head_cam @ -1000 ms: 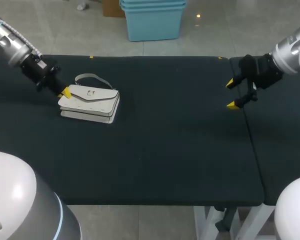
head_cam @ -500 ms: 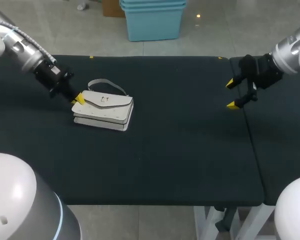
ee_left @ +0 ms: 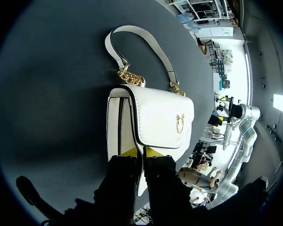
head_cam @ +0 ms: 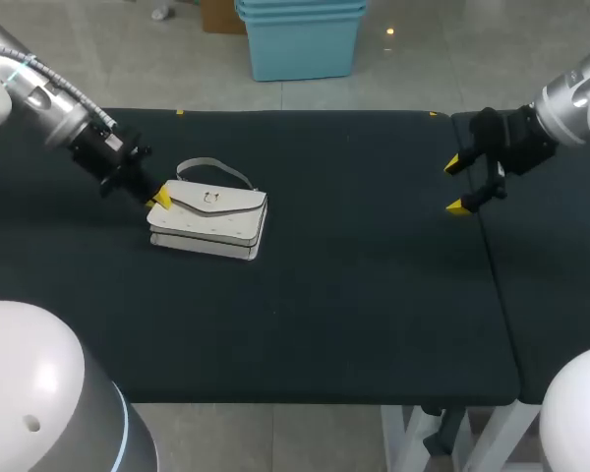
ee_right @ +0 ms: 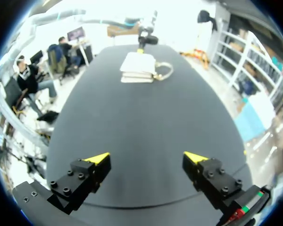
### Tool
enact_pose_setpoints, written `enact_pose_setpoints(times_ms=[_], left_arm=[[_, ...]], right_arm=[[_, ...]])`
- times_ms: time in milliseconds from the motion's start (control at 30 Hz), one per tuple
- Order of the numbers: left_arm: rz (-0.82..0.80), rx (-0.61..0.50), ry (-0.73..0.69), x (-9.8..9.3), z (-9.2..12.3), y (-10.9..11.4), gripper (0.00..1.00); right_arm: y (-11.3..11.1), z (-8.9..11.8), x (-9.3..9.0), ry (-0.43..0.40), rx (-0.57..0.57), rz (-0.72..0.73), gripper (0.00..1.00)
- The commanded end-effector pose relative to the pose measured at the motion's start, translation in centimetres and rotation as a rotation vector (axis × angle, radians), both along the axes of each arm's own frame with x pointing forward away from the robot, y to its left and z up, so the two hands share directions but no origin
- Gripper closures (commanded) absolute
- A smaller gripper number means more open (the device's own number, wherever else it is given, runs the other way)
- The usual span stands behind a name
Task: Pick up the bag, open it, inspect its contents, close it, and place it on the opposite side
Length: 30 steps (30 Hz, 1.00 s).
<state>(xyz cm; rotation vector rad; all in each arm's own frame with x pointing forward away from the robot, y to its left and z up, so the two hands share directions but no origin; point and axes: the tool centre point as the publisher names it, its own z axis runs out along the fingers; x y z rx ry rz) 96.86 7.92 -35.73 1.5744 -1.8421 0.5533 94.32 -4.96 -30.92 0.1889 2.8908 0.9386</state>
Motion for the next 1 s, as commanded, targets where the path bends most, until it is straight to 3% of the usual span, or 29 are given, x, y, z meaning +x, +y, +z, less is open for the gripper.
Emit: enact_pose_setpoints(times_ms=[33,300,567,1000], left_arm=[[0.077,-0.008,-0.076,-0.4,0.0,-0.1,1.00],[0.026,-0.063,0.001,-0.6,-2.4,-3.1,1.00],[-0.068,-0.097,0.037,0.3,-2.1,-7.4,1.00],[-0.022,-0.115,0.039,0.7,-2.0,-12.5,1.00]], right_arm=[[0.0,0.0,0.1,0.001,0.001,0.001,0.00],[0.0,0.0,0.1,0.001,0.001,0.001,0.00],[0.0,0.0,0.1,0.001,0.001,0.001,0.00],[0.0,0.0,0.1,0.001,0.001,0.001,0.00]])
